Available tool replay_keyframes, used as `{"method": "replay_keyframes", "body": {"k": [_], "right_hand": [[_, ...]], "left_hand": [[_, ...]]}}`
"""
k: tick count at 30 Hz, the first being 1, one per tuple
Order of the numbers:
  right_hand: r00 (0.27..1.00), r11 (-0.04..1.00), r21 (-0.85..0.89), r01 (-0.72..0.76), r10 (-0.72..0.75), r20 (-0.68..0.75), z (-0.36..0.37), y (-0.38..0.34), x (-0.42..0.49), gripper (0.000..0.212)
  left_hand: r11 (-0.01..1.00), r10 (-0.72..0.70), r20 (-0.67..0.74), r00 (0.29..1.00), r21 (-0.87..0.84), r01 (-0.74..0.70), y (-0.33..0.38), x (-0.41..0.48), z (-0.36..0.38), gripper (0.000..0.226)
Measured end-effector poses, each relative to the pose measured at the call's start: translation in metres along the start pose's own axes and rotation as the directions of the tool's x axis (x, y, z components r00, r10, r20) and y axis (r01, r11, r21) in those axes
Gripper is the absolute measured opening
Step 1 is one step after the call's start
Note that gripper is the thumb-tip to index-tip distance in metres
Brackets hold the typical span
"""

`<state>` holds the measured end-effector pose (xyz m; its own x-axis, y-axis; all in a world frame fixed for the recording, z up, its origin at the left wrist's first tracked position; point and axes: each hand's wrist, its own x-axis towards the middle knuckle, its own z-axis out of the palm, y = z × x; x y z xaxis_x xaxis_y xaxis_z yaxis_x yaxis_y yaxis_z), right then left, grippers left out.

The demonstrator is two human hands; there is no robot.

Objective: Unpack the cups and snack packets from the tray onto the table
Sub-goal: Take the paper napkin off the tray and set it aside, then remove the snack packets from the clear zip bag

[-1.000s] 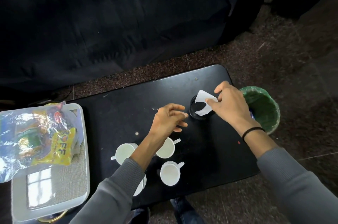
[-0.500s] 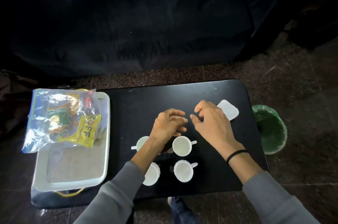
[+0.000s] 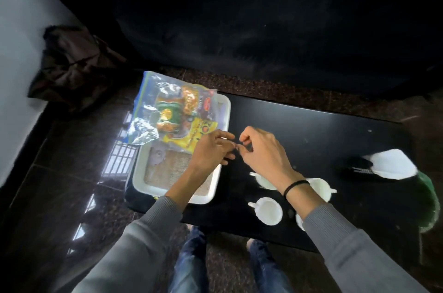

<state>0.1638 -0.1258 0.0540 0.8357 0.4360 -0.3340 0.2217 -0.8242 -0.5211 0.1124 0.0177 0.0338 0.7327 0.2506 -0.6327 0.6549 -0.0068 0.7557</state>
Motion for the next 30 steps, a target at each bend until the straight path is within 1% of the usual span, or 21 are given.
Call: {"method": "replay_keyframes", "body": {"k": [4,7,9,10,12,13,14,15,16,17,19,20,21,22,23,25,27,30], "right_hand": [[0.998,0.999,0.031,0.037,-0.039,0.048,0.035,-0.056,0.031,0.013],[0.996,0.998,0.039,0.04,-0.043,0.076,0.061,-0.091,0.054,0.014],[0.994,0.999,0.034,0.031,-0.035,0.099,0.075,-0.106,0.067,0.013],[0.994,0.999,0.035,0.025,-0.028,0.108,0.082,-0.113,0.073,0.012],[0.993,0.999,0.04,0.009,-0.014,0.121,0.094,-0.123,0.085,0.01],[0.992,0.999,0.043,0.0,-0.006,0.126,0.099,-0.127,0.089,0.01],[0.992,0.999,0.044,-0.006,0.001,0.127,0.103,-0.13,0.092,0.01],[0.993,0.999,0.044,-0.009,0.004,0.122,0.107,-0.132,0.096,0.01],[0.994,0.999,0.041,-0.008,0.004,0.112,0.111,-0.134,0.098,0.009],[0.995,0.999,0.038,-0.01,0.006,0.104,0.114,-0.135,0.1,0.009],[0.995,0.999,0.035,-0.018,0.014,0.1,0.118,-0.135,0.102,0.009],[0.995,0.999,0.034,-0.022,0.018,0.099,0.12,-0.134,0.102,0.008],[0.995,0.999,0.033,-0.026,0.023,0.098,0.121,-0.134,0.103,0.008],[0.995,0.999,0.034,-0.03,0.027,0.097,0.122,-0.133,0.103,0.008],[0.995,0.999,0.036,-0.033,0.03,0.095,0.122,-0.132,0.103,0.007],[0.994,0.998,0.038,-0.043,0.039,0.098,0.121,-0.131,0.102,0.007],[0.994,0.998,0.046,-0.051,0.046,0.099,0.119,-0.131,0.101,0.008],[0.995,0.997,0.072,-0.042,0.035,0.096,0.113,-0.137,0.099,0.008]], "left_hand": [[1.0,-0.005,-0.06,0.998,0.022,0.006,-0.013,0.013,-0.068,0.018],[0.995,0.003,-0.102,0.995,0.098,0.007,-0.024,0.03,-0.116,0.018],[0.978,0.035,-0.154,0.987,0.208,-0.002,-0.031,0.042,-0.141,0.02],[0.958,0.071,-0.202,0.977,0.286,-0.01,-0.036,0.048,-0.153,0.022],[0.882,0.169,-0.332,0.928,0.472,0.008,-0.045,0.06,-0.173,0.032],[0.844,0.203,-0.392,0.897,0.535,0.043,-0.048,0.066,-0.183,0.04],[0.832,0.214,-0.438,0.873,0.551,0.072,-0.051,0.07,-0.191,0.047],[0.838,0.203,-0.465,0.862,0.538,0.093,-0.055,0.077,-0.199,0.052],[0.847,0.169,-0.469,0.867,0.519,0.116,-0.058,0.086,-0.208,0.057],[0.854,0.11,-0.454,0.884,0.498,0.149,-0.063,0.096,-0.216,0.062],[0.872,-0.056,-0.386,0.921,0.431,0.234,-0.07,0.113,-0.229,0.072],[0.879,-0.138,-0.349,0.927,0.387,0.277,-0.073,0.121,-0.235,0.074],[0.886,-0.194,-0.323,0.926,0.347,0.307,-0.076,0.127,-0.24,0.074],[0.897,-0.212,-0.314,0.925,0.314,0.312,-0.079,0.133,-0.244,0.07],[0.912,-0.195,-0.32,0.927,0.289,0.291,-0.081,0.138,-0.247,0.064],[0.94,-0.105,-0.353,0.93,0.271,0.209,-0.084,0.139,-0.251,0.048],[0.955,-0.003,-0.356,0.934,0.277,0.109,-0.085,0.132,-0.253,0.03],[0.967,0.133,-0.338,0.932,0.249,-0.048,-0.081,0.109,-0.248,0.016]]}}
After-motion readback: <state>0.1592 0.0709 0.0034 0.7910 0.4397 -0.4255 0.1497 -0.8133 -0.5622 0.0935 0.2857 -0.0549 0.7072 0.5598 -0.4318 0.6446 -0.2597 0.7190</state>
